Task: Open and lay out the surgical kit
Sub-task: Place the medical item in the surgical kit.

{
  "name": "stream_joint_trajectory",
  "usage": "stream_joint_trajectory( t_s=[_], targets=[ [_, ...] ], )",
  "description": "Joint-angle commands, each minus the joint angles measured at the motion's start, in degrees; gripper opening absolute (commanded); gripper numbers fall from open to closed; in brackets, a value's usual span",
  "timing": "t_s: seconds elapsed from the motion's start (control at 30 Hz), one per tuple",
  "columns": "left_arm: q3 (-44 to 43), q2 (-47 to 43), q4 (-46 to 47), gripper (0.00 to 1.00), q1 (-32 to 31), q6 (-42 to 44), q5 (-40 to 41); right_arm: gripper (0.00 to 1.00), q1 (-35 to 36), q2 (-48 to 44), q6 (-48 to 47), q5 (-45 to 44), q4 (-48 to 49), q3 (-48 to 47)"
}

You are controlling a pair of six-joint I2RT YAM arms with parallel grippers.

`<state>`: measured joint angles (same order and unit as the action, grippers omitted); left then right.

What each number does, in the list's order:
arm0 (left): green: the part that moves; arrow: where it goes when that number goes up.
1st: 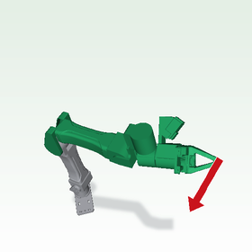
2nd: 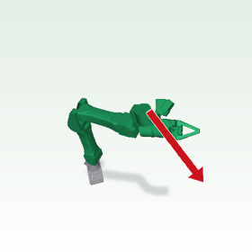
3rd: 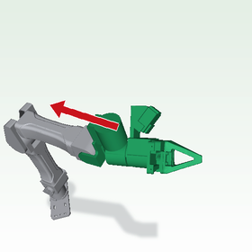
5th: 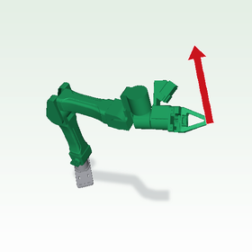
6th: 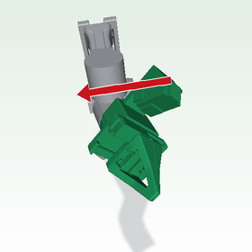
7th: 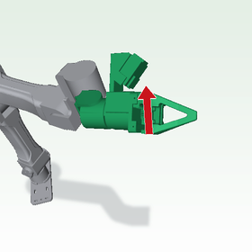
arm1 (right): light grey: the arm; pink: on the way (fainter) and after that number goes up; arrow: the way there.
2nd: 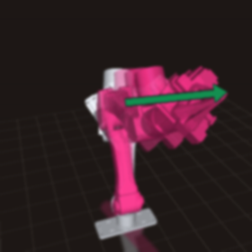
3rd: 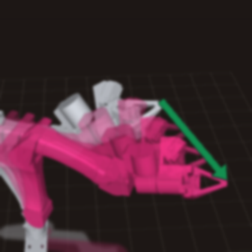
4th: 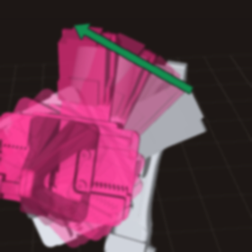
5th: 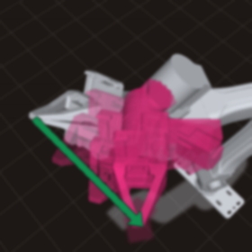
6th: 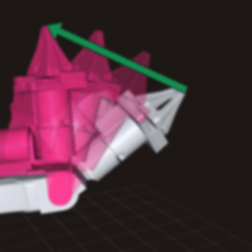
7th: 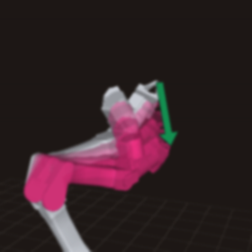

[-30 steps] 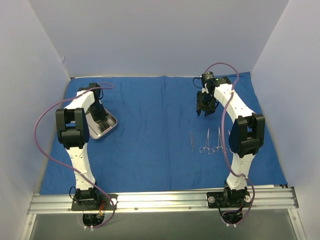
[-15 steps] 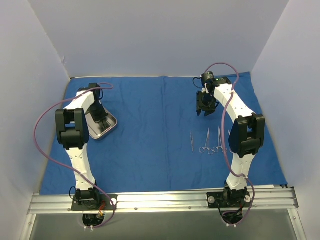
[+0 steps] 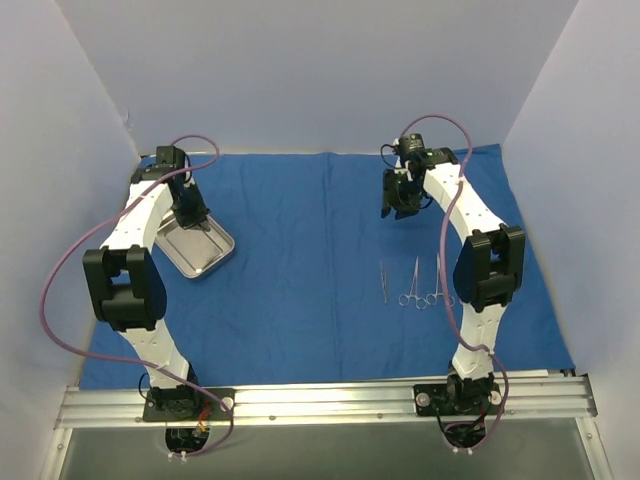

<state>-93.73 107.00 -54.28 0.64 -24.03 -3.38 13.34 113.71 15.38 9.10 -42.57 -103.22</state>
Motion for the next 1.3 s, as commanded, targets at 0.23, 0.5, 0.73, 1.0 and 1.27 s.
stream_joint_trajectory(
  t_s=[0.23, 0.5, 0.73, 1.0, 1.27],
  targets=[
    [11.89, -13.38, 17.43, 0.02, -12.31, -1.79, -27.28, 0.53, 6.95, -3.31, 10.01, 23.58, 17.66, 1.17],
    [14.81, -17.61, 20.36, 0.02, -22.44, -5.50, -27.66, 0.52, 10.21, -4.55, 18.54, 30.35, 27.35, 2.75],
    [15.25, -17.79, 19.21, 0.02, -24.90, -6.55, -26.42, 0.48, 12.14, -6.39, 20.92, 31.06, 31.40, 8.55],
    [16.13, -17.53, 18.86, 0.02, -25.17, -7.26, -25.19, 0.45, 13.20, -10.35, 20.75, 28.34, 32.28, 10.93],
    [15.78, -16.91, 18.69, 0.02, -25.95, -7.61, -24.66, 0.41, 15.04, -9.30, 20.66, 29.48, 31.75, 10.23]
  ],
)
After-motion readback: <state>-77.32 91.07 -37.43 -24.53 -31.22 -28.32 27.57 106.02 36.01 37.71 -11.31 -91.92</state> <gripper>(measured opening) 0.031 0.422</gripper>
